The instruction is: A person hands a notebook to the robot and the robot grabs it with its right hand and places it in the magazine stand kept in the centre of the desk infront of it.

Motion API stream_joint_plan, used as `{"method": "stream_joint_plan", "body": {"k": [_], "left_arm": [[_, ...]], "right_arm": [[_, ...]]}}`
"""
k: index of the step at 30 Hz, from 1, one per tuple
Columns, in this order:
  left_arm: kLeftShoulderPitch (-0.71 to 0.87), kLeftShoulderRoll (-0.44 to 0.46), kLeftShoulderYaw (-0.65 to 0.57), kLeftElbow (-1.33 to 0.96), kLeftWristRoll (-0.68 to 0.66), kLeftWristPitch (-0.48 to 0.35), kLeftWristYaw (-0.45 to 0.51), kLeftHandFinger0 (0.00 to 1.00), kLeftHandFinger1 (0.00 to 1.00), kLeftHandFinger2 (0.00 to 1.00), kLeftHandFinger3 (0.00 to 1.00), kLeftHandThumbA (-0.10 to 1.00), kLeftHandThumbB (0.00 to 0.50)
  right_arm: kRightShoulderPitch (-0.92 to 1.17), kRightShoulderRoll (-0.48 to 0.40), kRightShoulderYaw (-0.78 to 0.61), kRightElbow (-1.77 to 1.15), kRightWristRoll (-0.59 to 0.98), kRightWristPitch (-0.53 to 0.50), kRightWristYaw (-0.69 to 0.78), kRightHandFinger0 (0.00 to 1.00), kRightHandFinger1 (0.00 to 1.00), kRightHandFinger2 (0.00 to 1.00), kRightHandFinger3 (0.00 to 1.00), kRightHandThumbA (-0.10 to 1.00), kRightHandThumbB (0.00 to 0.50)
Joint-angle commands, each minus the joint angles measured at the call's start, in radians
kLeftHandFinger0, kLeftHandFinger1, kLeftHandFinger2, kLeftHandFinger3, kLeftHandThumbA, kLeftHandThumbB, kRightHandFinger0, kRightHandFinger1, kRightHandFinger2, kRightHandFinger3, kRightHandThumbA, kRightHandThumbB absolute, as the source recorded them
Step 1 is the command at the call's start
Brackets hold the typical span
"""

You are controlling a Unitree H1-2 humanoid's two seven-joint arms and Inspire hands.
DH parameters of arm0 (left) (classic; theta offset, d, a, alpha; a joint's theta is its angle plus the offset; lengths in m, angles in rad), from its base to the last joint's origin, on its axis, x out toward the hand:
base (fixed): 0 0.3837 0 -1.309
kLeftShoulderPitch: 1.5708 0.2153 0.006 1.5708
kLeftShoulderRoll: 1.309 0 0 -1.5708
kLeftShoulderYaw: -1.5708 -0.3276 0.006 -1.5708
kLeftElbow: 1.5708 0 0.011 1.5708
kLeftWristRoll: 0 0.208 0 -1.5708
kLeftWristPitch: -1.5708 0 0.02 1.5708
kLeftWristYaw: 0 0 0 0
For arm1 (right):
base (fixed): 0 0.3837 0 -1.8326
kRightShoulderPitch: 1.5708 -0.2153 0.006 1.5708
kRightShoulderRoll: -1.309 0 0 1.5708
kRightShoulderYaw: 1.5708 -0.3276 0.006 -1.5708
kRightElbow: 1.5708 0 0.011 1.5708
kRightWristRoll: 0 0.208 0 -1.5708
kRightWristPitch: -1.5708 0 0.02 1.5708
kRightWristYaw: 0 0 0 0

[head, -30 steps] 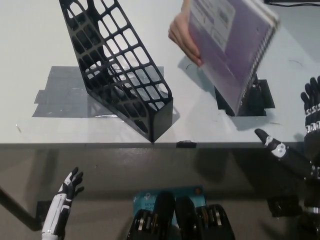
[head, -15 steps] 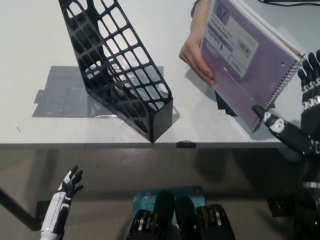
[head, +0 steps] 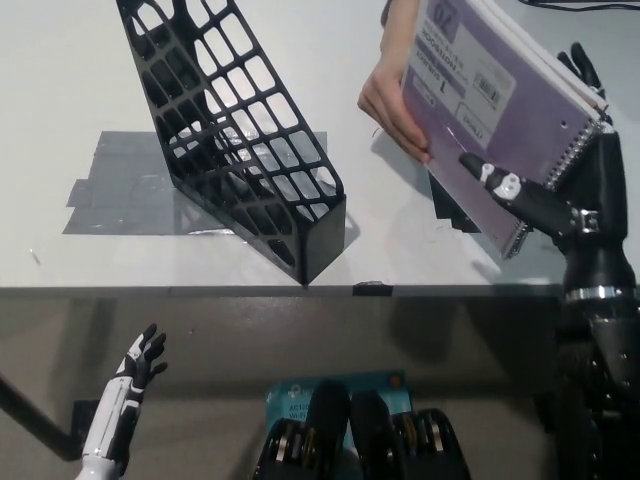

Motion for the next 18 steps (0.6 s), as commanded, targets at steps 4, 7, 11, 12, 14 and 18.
{"method": "stream_joint_plan", "body": {"k": [4,7,11,12,14,18], "left_arm": [[-0.018,0.019,0.005,-0.018,-0.003,-0.037,-0.001,0.96,1.00,1.00,1.00,1.00,0.500],[-0.022,0.019,0.007,-0.014,-0.010,-0.037,-0.002,0.96,1.00,1.00,1.00,1.00,0.500],[-0.028,0.020,0.006,-0.013,-0.006,-0.037,0.001,0.96,1.00,1.00,1.00,1.00,0.500],[-0.031,0.021,0.006,-0.013,-0.005,-0.037,0.001,0.96,1.00,1.00,1.00,1.00,0.500],[-0.031,0.020,0.007,-0.013,-0.009,-0.037,-0.001,0.96,1.00,1.00,1.00,1.00,0.500],[-0.032,0.021,0.006,-0.009,-0.010,-0.037,-0.001,0.95,1.00,1.00,1.00,1.00,0.500]], "right_arm": [[-0.103,0.015,0.003,0.061,0.036,0.002,0.006,1.00,1.00,1.00,1.00,1.00,0.194],[-0.131,0.020,0.006,0.092,0.043,-0.001,0.010,1.00,1.00,1.00,1.00,1.00,0.219],[-0.155,0.020,0.008,0.114,0.061,0.010,0.022,1.00,1.00,1.00,1.00,1.00,0.240],[-0.163,0.020,0.007,0.120,0.065,0.012,0.023,1.00,1.00,1.00,1.00,1.00,0.238],[-0.170,0.022,0.005,0.130,0.079,0.008,0.029,1.00,1.00,1.00,1.00,1.00,0.252],[-0.188,0.028,0.002,0.148,0.091,0.023,0.024,1.00,1.00,1.00,1.00,1.00,0.290]]}}
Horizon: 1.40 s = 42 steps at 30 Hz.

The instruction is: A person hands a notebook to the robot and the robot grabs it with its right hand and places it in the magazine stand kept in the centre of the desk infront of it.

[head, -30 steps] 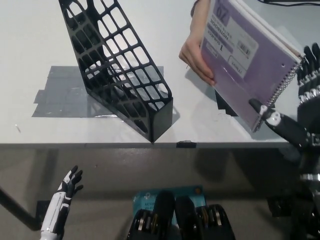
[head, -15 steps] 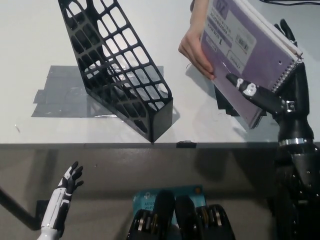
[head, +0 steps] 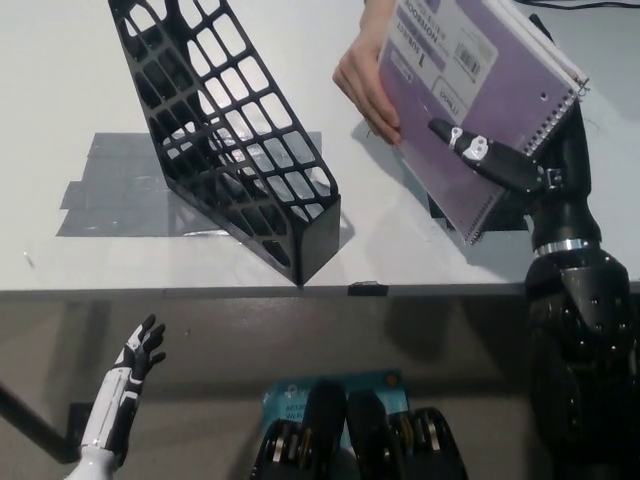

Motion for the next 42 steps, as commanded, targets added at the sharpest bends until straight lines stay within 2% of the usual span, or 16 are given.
{"method": "stream_joint_plan", "body": {"k": [1,2,3,4,5,6,7,15,26,27,28,29,36,39,41,42], "left_arm": [[-0.013,0.015,0.006,-0.011,-0.008,-0.037,-0.001,0.95,1.00,1.00,1.00,1.00,0.500],[-0.010,0.014,0.007,-0.015,-0.012,-0.037,-0.005,0.95,1.00,1.00,1.00,1.00,0.500],[-0.009,0.013,0.008,-0.017,-0.017,-0.037,-0.007,0.96,1.00,1.00,1.00,1.00,0.500],[-0.019,0.014,0.011,-0.015,-0.022,-0.037,-0.009,0.96,1.00,1.00,1.00,1.00,0.500],[-0.023,0.016,0.012,-0.013,-0.024,-0.037,-0.009,0.96,1.00,1.00,1.00,1.00,0.500],[-0.023,0.016,0.012,-0.013,-0.024,-0.037,-0.010,0.96,1.00,1.00,1.00,1.00,0.500],[-0.023,0.017,0.012,-0.013,-0.024,-0.037,-0.011,0.97,1.00,1.00,1.00,1.00,0.500],[-0.031,0.017,0.015,-0.016,-0.031,-0.037,-0.012,0.97,1.00,1.00,1.00,1.00,0.500],[-0.041,0.017,0.017,-0.015,-0.029,-0.037,-0.010,0.97,1.00,1.00,1.00,1.00,0.500],[-0.041,0.017,0.017,-0.016,-0.030,-0.037,-0.011,0.97,1.00,1.00,1.00,1.00,0.499],[-0.044,0.018,0.016,-0.014,-0.031,-0.037,-0.013,0.97,1.00,1.00,1.00,1.00,0.499],[-0.047,0.019,0.016,-0.012,-0.031,-0.037,-0.014,0.97,1.00,1.00,1.00,1.00,0.500],[-0.051,0.020,0.015,-0.007,-0.031,-0.037,-0.016,0.98,1.00,1.00,1.00,1.00,0.500],[-0.054,0.021,0.016,-0.005,-0.037,-0.037,-0.020,0.97,1.00,1.00,1.00,1.00,0.500],[-0.061,0.024,0.017,-0.005,-0.040,-0.037,-0.024,0.98,1.00,1.00,1.00,1.00,0.500],[-0.060,0.025,0.016,-0.005,-0.033,-0.037,-0.021,0.99,1.00,1.00,1.00,1.00,0.500]], "right_arm": [[-0.076,0.019,0.003,0.007,0.046,0.027,0.016,1.00,1.00,1.00,1.00,1.00,0.291],[-0.078,0.021,0.002,0.002,0.048,0.045,0.012,0.90,0.99,1.00,1.00,1.00,0.277],[-0.080,0.019,0.005,-0.003,0.043,0.061,0.011,0.60,0.68,0.72,0.77,1.00,0.229],[-0.096,0.012,0.009,0.001,0.048,0.081,0.020,0.27,0.33,0.39,0.45,1.00,0.184],[-0.103,0.011,0.010,0.003,0.053,0.094,0.025,0.02,0.03,0.04,0.08,1.00,0.126],[-0.105,0.012,0.010,0.001,0.056,0.104,0.025,0.00,0.01,0.01,0.02,1.00,0.110],[-0.106,0.013,0.016,0.000,0.044,0.110,0.020,0.00,0.00,0.00,0.00,1.00,0.066],[-0.119,0.048,0.001,-0.009,0.077,0.127,0.006,0.00,0.00,0.00,0.00,1.00,0.106],[-0.139,0.072,-0.028,-0.019,0.094,0.140,-0.017,0.00,0.00,0.00,0.00,1.00,0.097],[-0.141,0.076,-0.036,-0.024,0.107,0.145,-0.018,0.00,0.00,0.00,0.00,1.00,0.112],[-0.145,0.083,-0.048,-0.029,0.123,0.149,-0.023,0.00,0.00,0.00,0.00,1.00,0.161],[-0.148,0.086,-0.054,-0.030,0.131,0.150,-0.024,0.00,0.00,0.00,0.00,1.00,0.164],[-0.169,0.115,-0.112,-0.086,0.206,0.185,-0.042,0.00,0.00,0.00,0.00,1.00,0.122],[-0.185,0.125,-0.139,-0.102,0.246,0.197,-0.046,0.00,0.00,0.00,0.00,1.00,0.139],[-0.205,0.126,-0.163,-0.123,0.285,0.222,-0.047,0.00,0.00,0.00,0.00,1.00,0.127],[-0.212,0.124,-0.170,-0.129,0.292,0.223,-0.050,0.00,0.00,0.00,0.00,1.00,0.105]]}}
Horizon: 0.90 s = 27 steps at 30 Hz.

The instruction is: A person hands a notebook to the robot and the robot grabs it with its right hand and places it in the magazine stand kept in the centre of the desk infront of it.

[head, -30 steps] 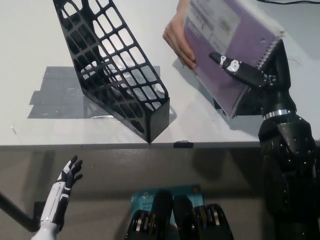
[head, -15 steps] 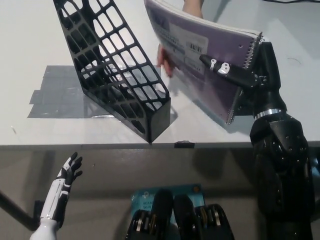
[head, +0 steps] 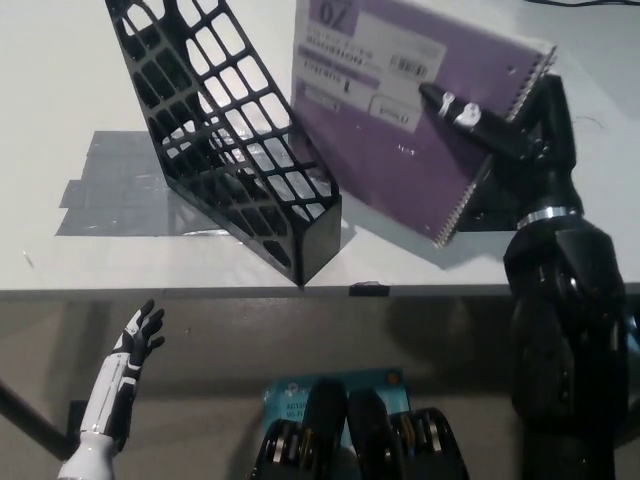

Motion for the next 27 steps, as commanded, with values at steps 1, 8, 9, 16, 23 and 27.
{"method": "stream_joint_plan", "body": {"k": [1,8,9,16,23,27], "left_arm": [[-0.026,0.022,0.010,-0.008,-0.016,-0.037,-0.015,0.99,1.00,1.00,1.00,1.00,0.500],[-0.029,0.023,0.010,-0.006,-0.014,-0.037,-0.017,0.99,1.00,1.00,1.00,1.00,0.500],[-0.032,0.024,0.011,-0.005,-0.016,-0.037,-0.018,0.99,1.00,1.00,1.00,1.00,0.500],[-0.030,0.024,0.012,-0.011,-0.017,-0.037,-0.019,1.00,1.00,1.00,1.00,1.00,0.500],[-0.037,0.024,0.011,-0.010,-0.010,-0.037,-0.014,1.00,1.00,1.00,1.00,1.00,0.500],[-0.036,0.024,0.010,-0.015,-0.006,-0.037,-0.014,1.00,1.00,1.00,1.00,1.00,0.500]], "right_arm": [[-0.118,0.017,-0.042,-0.096,0.140,0.019,-0.011,0.00,0.00,0.00,0.00,1.00,0.103],[-0.156,0.011,-0.067,-0.148,0.148,0.044,-0.053,0.00,0.00,0.00,0.00,1.00,0.097],[-0.165,0.012,-0.072,-0.150,0.154,0.034,-0.056,0.00,0.00,0.00,0.00,1.00,0.084],[-0.224,0.020,-0.087,-0.209,0.161,0.050,-0.107,0.00,0.00,0.00,0.00,1.00,0.081],[-0.266,0.053,-0.087,-0.248,0.177,0.066,-0.157,0.00,0.00,0.00,0.00,1.00,0.087],[-0.271,0.088,-0.077,-0.249,0.167,0.071,-0.186,0.00,0.00,0.00,0.00,1.00,0.070]]}}
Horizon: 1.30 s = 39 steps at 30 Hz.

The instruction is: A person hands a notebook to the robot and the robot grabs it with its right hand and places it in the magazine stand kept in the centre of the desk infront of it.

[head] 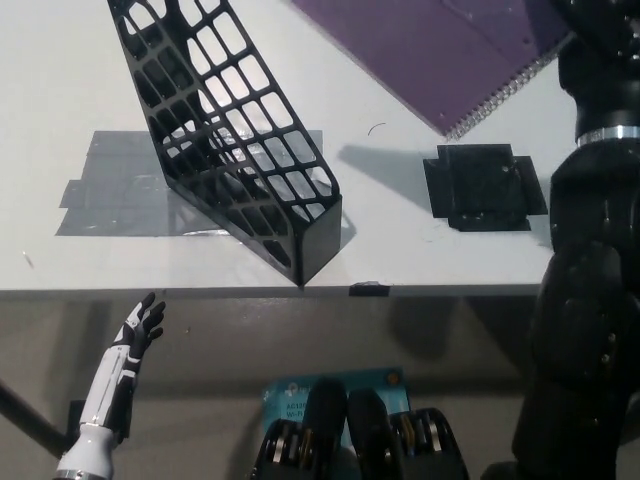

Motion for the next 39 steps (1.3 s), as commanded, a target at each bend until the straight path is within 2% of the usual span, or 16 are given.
{"method": "stream_joint_plan", "body": {"k": [1,6,12,20,23,26,39], "left_arm": [[-0.021,0.018,0.010,-0.015,0.001,-0.037,-0.003,1.00,1.00,1.00,1.00,1.00,0.500],[-0.022,0.020,0.010,-0.017,-0.009,-0.037,-0.009,1.00,1.00,1.00,1.00,1.00,0.500],[-0.027,0.023,0.006,-0.015,-0.001,-0.037,-0.008,1.00,1.00,1.00,1.00,1.00,0.500],[-0.027,0.025,0.002,-0.018,0.008,-0.037,-0.003,1.00,1.00,1.00,1.00,1.00,0.493],[-0.029,0.025,0.002,-0.019,0.004,-0.037,-0.006,1.00,1.00,1.00,1.00,1.00,0.485],[-0.034,0.024,0.003,-0.016,-0.003,-0.037,-0.010,1.00,1.00,1.00,1.00,1.00,0.498],[-0.031,0.027,0.000,-0.024,0.008,-0.037,-0.009,1.00,1.00,1.00,1.00,1.00,0.484]], "right_arm": [[-0.094,0.048,0.019,-0.050,0.039,-0.004,-0.049,0.00,0.00,0.00,0.00,1.00,0.060],[-0.100,0.078,0.034,-0.028,0.034,-0.031,-0.048,0.00,0.00,0.00,0.00,1.00,0.029],[-0.118,0.124,0.048,-0.016,0.026,-0.040,-0.076,0.00,0.00,0.00,0.00,1.00,0.046],[-0.127,0.175,0.071,0.045,-0.010,-0.074,-0.103,0.00,0.00,0.00,0.00,1.00,0.014],[-0.134,0.188,0.077,0.067,-0.025,-0.090,-0.115,0.00,0.00,0.00,0.00,1.00,0.013],[-0.143,0.202,0.087,0.094,-0.034,-0.103,-0.127,0.00,0.00,0.00,0.00,1.00,0.017],[-0.159,0.202,0.159,0.169,-0.033,-0.196,-0.222,0.00,0.00,0.00,0.00,1.00,0.000]]}}
